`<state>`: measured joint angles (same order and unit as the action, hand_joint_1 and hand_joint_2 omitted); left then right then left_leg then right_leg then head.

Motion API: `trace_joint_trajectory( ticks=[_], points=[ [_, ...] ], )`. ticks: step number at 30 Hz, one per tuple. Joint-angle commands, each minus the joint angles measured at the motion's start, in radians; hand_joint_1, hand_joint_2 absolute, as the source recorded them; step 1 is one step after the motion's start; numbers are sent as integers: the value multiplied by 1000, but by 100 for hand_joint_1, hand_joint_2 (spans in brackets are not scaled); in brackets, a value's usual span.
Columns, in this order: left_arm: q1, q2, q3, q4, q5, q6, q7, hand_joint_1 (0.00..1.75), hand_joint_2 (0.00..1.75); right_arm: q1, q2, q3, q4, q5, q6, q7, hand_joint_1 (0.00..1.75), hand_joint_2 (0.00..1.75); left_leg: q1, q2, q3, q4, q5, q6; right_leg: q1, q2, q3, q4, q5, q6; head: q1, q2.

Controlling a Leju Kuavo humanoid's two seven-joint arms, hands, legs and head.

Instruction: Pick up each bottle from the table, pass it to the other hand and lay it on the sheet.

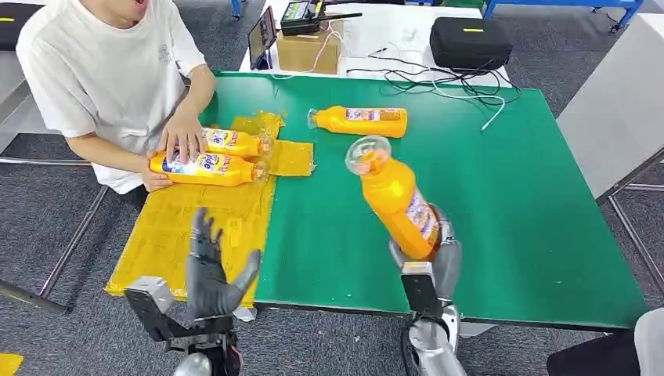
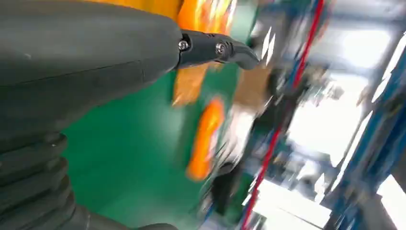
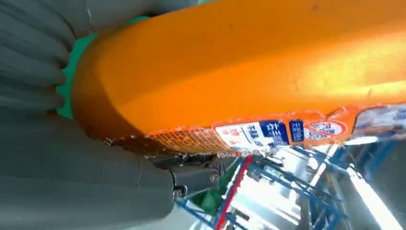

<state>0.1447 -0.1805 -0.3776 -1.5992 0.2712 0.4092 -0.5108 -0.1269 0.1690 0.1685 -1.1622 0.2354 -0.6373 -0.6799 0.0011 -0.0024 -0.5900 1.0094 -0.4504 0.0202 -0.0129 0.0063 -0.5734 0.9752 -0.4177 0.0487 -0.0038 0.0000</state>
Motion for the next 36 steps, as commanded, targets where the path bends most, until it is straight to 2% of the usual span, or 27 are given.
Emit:
trace_joint_trajectory(
  ticks=[1,4,6,10,12,16,26,28,29,30,31,32,33,34,35,36],
  points=[
    [-87,97,-167,252,-93,-123,-55,0,175,-56,-21,397,85,102,313,53,175,175,0,5,4,-2,0,-1,0,3,2,-2,0,-2,0,0],
    [-117,64,-137,260,-101,-190,-32,0,175,-87,-18,523,145,138,353,67,175,175,1,4,3,-2,0,-2,1,2,1,-1,1,-2,0,0],
    [-113,51,-117,245,-77,-228,-1,0,175,-98,-27,562,182,154,359,77,175,175,1,3,4,-2,0,-2,2,1,3,-2,0,-3,0,0],
    [-111,69,-125,218,-88,-265,-42,0,175,-117,-21,587,244,162,376,80,175,175,1,1,4,-2,0,-1,1,0,3,-2,0,-2,-1,0],
    [-103,63,-120,194,-73,-277,-36,0,175,-117,-9,599,268,187,355,77,175,175,1,0,4,-2,0,-1,1,0,4,-1,0,-2,0,0],
    [-99,29,-80,153,-32,-285,-27,0,175,-103,-5,643,268,183,397,79,175,175,1,-1,2,-1,0,-1,1,-2,3,-1,-1,-2,0,0],
    [-98,21,-43,111,34,-319,0,0,175,-106,-7,667,300,176,417,80,175,175,1,-4,1,0,0,-1,1,-4,1,-1,-1,-2,0,0],
    [-87,17,-34,97,78,-361,-5,3,175,-105,-8,661,305,165,426,91,175,175,2,-4,1,0,0,-1,2,-5,2,-1,-2,-2,0,0],
    [-77,11,-25,79,121,-393,-1,157,175,-104,-9,658,306,162,429,97,175,175,1,-3,1,0,0,-1,1,-4,1,-1,-1,-1,0,0],
    [-63,19,-28,56,189,-455,34,175,175,-99,-12,654,305,157,430,100,175,175,1,-3,0,0,0,-1,1,-4,0,-1,-1,-1,0,0],
    [-52,20,-29,36,191,-468,23,175,175,-97,-10,647,305,153,431,105,141,175,1,-3,1,0,0,-1,1,-5,1,-1,-2,-2,0,0],
    [-46,22,-31,26,206,-486,24,175,175,-95,-9,642,305,151,430,112,141,175,1,-2,1,0,0,-1,1,-4,1,-1,-1,-2,0,0],
    [-39,22,-32,12,221,-503,23,175,175,-94,-8,636,306,150,428,120,19,175,1,-1,0,0,0,-1,1,-4,0,-1,-1,-1,0,0],
    [-32,19,-28,-1,240,-525,18,175,175,-90,-4,624,303,145,426,125,0,175,2,-3,1,0,-1,-1,1,-5,2,0,-2,-2,0,0],
    [-24,16,-29,-20,253,-555,9,175,175,-86,-3,612,297,141,437,128,0,175,2,-2,0,0,0,-1,2,-5,0,-1,-2,-2,0,0],
    [-20,19,-40,-39,238,-575,-16,175,175,-81,-2,599,292,133,444,128,0,0,1,-1,0,0,0,-1,1,-3,-1,0,-1,-1,0,0]
  ],
)
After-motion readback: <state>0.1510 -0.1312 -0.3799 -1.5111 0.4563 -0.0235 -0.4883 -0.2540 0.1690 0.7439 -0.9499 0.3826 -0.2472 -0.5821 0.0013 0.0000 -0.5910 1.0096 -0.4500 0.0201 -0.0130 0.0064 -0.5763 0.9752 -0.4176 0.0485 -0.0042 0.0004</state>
